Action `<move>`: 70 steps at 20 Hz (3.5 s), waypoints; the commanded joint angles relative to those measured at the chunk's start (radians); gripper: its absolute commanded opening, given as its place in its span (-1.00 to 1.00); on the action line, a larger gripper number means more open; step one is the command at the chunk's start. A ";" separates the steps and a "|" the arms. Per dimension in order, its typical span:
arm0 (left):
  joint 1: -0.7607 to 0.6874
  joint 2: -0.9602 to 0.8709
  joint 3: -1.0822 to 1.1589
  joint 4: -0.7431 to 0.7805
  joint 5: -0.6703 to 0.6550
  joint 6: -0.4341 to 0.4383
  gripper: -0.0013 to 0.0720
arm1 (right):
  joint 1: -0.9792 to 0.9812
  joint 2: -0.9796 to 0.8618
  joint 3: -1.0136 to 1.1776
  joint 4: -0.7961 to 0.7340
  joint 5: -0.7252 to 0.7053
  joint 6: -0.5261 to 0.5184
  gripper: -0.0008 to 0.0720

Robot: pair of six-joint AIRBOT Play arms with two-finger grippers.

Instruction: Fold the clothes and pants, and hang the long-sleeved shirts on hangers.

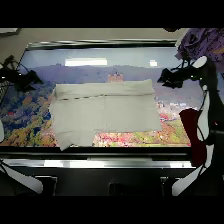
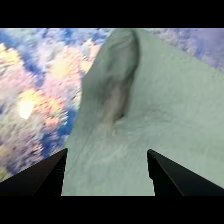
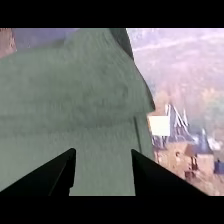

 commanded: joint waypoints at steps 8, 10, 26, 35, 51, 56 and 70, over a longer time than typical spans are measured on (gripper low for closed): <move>0.267 0.409 -0.550 0.073 -0.041 0.044 0.59 | -0.280 0.308 -0.789 0.142 0.130 -0.360 0.18; 0.263 0.403 -0.554 0.073 -0.033 0.044 0.59 | -0.268 0.308 -0.893 0.149 0.072 -0.398 0.18; 0.204 0.399 -0.554 0.073 0.023 0.044 0.59 | -0.261 0.307 -1.104 0.256 -0.056 -0.519 0.29; 0.233 0.415 -0.690 0.019 0.056 0.109 0.59 | -0.261 0.320 -1.106 0.344 -0.115 -0.526 -0.89; 0.272 0.450 -1.322 -0.493 0.210 0.614 0.59 | -0.261 0.377 -1.105 0.352 -0.116 -0.462 -0.89; 0.209 0.449 -1.322 -0.496 0.230 0.621 0.59 | -0.261 0.377 -1.105 0.351 -0.114 -0.454 -0.89; 0.108 0.483 -1.210 -0.496 0.247 0.571 -0.90 | -0.225 0.498 -1.090 0.411 -0.140 -0.486 -0.90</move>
